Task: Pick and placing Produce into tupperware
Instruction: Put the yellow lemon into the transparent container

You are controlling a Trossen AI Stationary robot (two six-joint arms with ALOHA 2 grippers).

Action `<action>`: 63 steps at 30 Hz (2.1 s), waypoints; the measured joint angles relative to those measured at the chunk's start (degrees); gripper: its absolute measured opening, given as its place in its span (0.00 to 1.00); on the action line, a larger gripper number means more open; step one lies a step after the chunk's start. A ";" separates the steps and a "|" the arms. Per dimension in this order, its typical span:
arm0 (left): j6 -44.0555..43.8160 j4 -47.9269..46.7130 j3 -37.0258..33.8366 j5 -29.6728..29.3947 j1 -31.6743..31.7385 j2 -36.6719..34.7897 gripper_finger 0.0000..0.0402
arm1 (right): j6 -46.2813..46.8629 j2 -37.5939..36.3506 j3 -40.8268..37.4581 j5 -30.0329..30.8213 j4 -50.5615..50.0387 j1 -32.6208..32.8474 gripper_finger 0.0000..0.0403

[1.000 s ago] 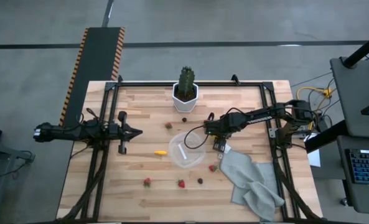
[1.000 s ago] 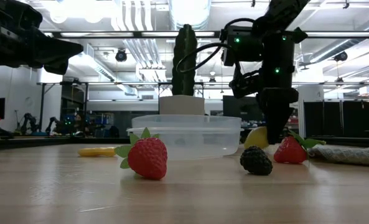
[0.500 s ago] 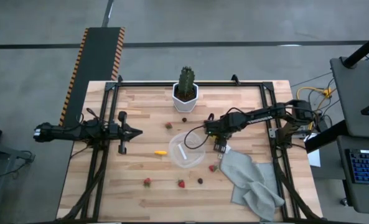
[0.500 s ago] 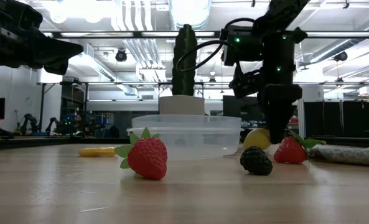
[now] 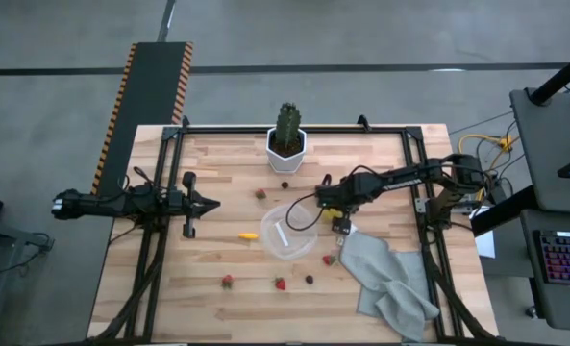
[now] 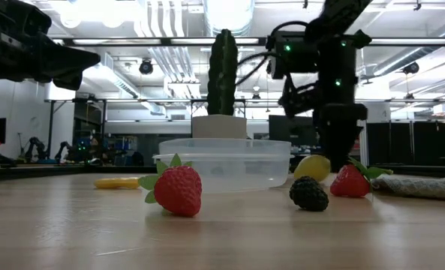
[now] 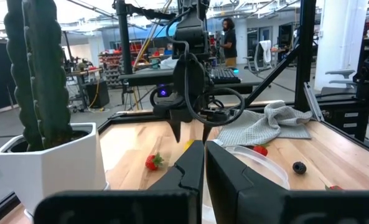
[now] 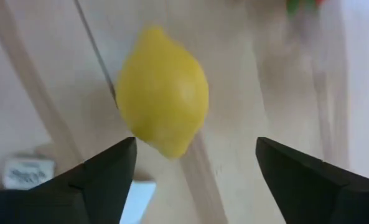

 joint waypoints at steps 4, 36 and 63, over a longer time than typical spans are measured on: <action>0.01 0.10 0.00 -0.02 0.00 0.00 0.00 | -2.04 0.00 2.64 -0.06 0.47 0.14 0.84; -0.01 -0.23 0.00 -0.02 0.01 0.00 0.00 | -14.00 0.65 1.69 -1.64 5.37 -0.31 0.82; -0.01 -0.23 0.00 -0.02 0.01 0.00 0.00 | -13.18 0.68 -4.08 -2.89 12.24 -0.79 0.82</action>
